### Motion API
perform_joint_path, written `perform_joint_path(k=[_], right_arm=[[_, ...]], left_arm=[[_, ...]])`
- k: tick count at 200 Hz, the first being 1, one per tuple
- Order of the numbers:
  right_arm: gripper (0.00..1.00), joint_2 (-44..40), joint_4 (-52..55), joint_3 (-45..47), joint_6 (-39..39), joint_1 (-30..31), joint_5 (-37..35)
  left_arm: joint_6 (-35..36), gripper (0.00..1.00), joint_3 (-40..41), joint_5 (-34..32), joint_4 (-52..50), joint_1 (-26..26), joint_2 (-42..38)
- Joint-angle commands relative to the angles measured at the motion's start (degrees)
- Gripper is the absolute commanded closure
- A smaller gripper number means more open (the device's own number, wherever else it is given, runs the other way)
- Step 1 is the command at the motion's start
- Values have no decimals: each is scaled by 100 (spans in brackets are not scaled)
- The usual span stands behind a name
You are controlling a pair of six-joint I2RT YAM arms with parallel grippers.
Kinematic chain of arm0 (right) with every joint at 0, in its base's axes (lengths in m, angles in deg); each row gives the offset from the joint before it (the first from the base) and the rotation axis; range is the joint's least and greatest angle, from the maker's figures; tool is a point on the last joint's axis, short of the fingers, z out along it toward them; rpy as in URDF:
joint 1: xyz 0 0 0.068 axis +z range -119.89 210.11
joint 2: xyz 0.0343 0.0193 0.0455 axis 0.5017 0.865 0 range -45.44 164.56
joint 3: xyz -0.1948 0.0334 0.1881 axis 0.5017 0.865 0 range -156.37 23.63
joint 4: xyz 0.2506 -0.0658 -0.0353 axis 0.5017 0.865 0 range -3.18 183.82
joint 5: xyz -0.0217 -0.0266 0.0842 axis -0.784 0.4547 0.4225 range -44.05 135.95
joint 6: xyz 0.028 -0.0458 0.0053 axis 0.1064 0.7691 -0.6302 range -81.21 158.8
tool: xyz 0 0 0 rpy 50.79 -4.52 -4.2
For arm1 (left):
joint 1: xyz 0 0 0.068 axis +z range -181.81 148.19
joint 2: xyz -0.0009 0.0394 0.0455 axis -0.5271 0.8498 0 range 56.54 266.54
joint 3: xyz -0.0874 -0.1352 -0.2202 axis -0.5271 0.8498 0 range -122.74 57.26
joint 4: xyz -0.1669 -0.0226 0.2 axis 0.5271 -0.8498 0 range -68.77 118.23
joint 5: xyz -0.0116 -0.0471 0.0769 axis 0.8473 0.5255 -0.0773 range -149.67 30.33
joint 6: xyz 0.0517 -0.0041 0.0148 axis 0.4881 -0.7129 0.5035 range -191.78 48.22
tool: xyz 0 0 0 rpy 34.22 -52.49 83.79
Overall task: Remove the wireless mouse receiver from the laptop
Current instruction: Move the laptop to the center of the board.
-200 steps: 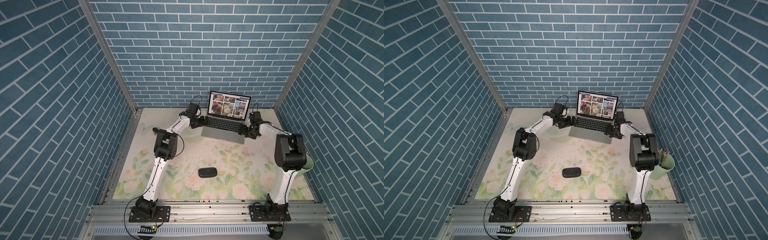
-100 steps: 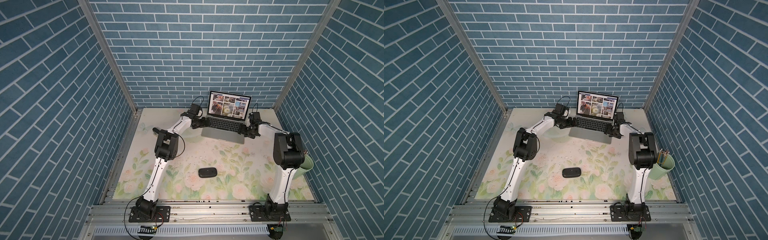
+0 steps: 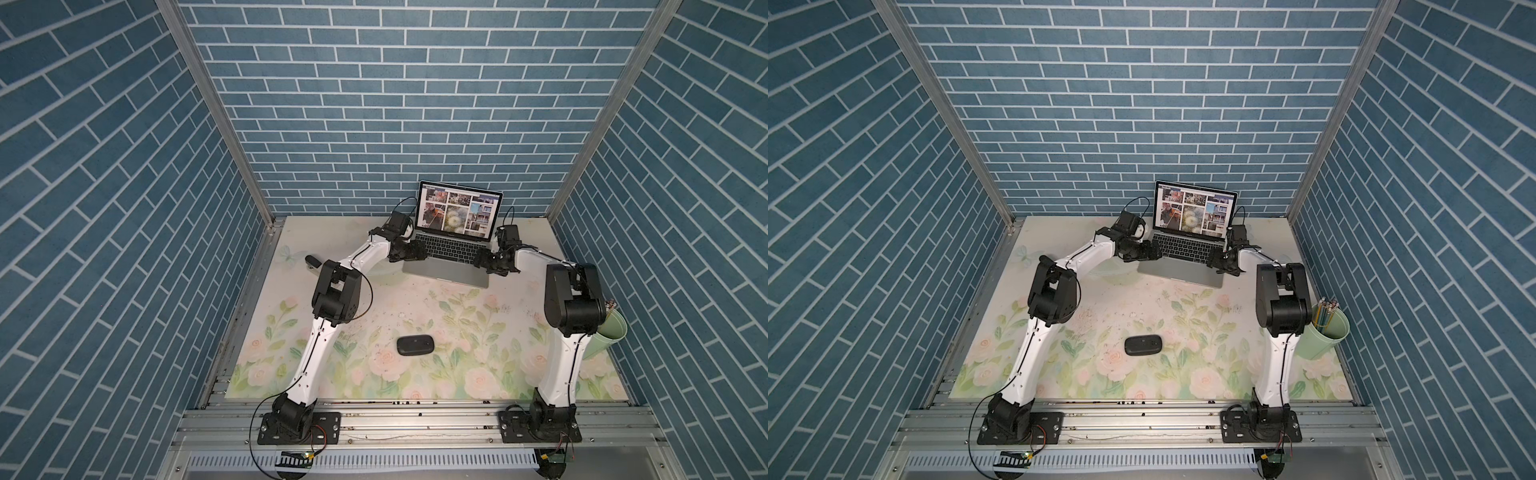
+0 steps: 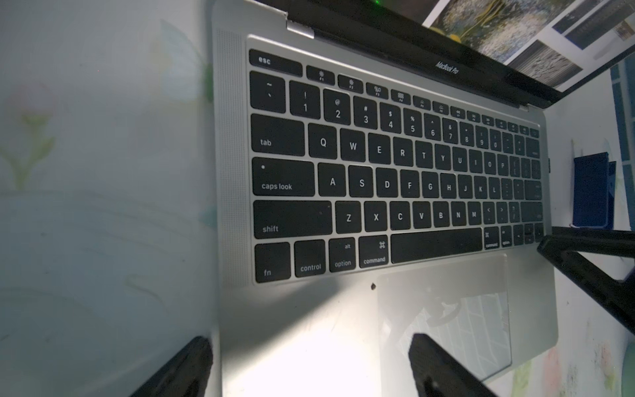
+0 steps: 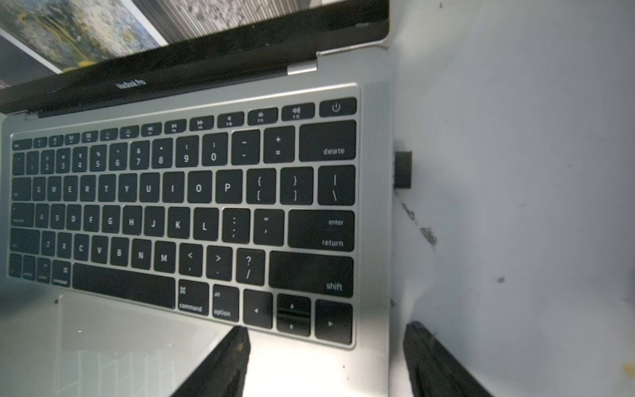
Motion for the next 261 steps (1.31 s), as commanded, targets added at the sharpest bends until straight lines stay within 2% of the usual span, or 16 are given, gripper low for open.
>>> perform_joint_path(k=[1, 60, 169, 261], right_arm=[[26, 329, 117, -65, -157, 97, 115], [27, 550, 139, -304, -157, 450, 179], [27, 609, 254, -449, -188, 1129, 247], [27, 402, 142, 100, -244, 1540, 318]], left_arm=[[-29, 5, 232, -5, -591, -67, 135], [-17, 5, 425, 90, -575, -231, 79], [0, 5, 2116, 5, -61, -273, -991], [-75, 5, 3237, -52, 248, -314, -1795]])
